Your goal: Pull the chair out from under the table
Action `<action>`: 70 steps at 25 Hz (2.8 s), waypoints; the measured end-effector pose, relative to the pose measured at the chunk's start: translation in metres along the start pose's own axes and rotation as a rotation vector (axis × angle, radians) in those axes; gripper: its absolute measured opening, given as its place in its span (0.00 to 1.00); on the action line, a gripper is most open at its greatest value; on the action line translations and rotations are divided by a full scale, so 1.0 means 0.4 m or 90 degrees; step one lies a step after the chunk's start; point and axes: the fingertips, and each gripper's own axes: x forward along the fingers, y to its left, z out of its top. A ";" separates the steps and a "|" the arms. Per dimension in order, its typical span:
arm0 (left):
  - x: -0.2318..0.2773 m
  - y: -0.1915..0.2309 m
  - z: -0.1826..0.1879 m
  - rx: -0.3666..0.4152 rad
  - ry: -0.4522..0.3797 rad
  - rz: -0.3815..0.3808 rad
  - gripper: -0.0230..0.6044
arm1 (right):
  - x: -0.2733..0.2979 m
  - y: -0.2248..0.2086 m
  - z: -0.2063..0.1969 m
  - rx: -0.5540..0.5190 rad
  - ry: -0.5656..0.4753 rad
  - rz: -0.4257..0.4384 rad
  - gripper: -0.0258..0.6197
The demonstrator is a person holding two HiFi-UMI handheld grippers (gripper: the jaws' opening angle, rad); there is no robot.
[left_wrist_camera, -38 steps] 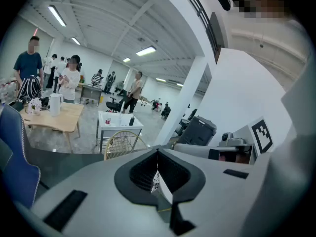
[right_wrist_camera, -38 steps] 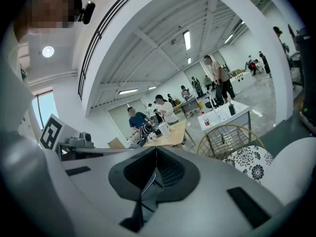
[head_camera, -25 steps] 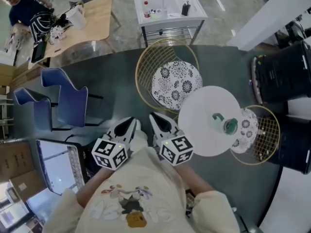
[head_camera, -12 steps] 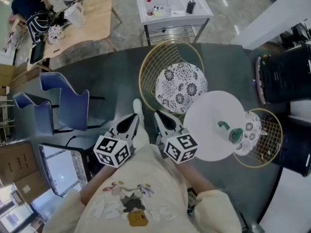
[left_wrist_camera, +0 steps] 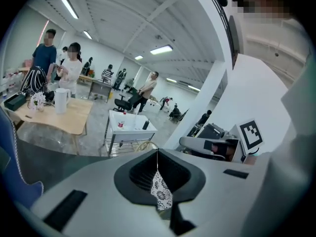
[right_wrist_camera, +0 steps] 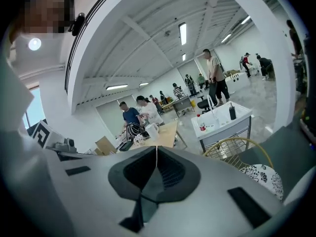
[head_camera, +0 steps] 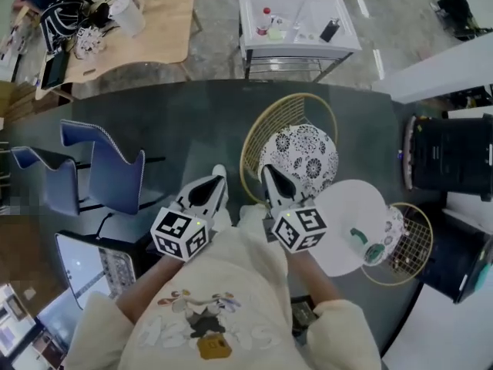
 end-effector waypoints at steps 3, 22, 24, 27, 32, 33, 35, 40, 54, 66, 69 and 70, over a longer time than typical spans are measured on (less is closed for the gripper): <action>0.037 0.043 0.013 -0.010 0.011 0.009 0.05 | 0.030 -0.023 0.023 -0.011 0.003 -0.004 0.06; 0.343 0.106 -0.122 0.020 0.123 0.004 0.10 | 0.091 -0.327 -0.143 0.094 0.044 -0.080 0.09; 0.374 0.121 -0.146 0.018 0.133 0.003 0.13 | 0.116 -0.354 -0.163 0.099 0.047 -0.082 0.13; 0.425 0.152 -0.182 0.015 0.149 0.005 0.14 | 0.158 -0.402 -0.190 0.088 0.053 -0.092 0.13; 0.493 0.215 -0.222 0.007 0.158 0.011 0.17 | 0.241 -0.454 -0.236 0.088 0.058 -0.106 0.13; 0.505 0.226 -0.230 0.006 0.162 0.010 0.19 | 0.255 -0.464 -0.246 0.092 0.058 -0.110 0.13; 0.529 0.248 -0.244 0.006 0.169 0.009 0.21 | 0.283 -0.487 -0.264 0.103 0.056 -0.120 0.14; 0.578 0.289 -0.287 0.008 0.189 0.003 0.23 | 0.345 -0.532 -0.315 0.127 0.052 -0.138 0.14; 0.681 0.318 -0.361 0.029 0.235 -0.047 0.23 | 0.500 -0.626 -0.404 0.214 0.072 -0.137 0.14; 0.697 0.341 -0.380 -0.004 0.231 -0.040 0.16 | 0.591 -0.634 -0.421 0.292 0.086 -0.094 0.14; 0.698 0.340 -0.381 -0.005 0.234 -0.039 0.16 | 0.603 -0.640 -0.418 0.314 0.088 -0.101 0.13; 0.697 0.340 -0.380 -0.005 0.235 -0.038 0.16 | 0.605 -0.640 -0.418 0.322 0.089 -0.104 0.12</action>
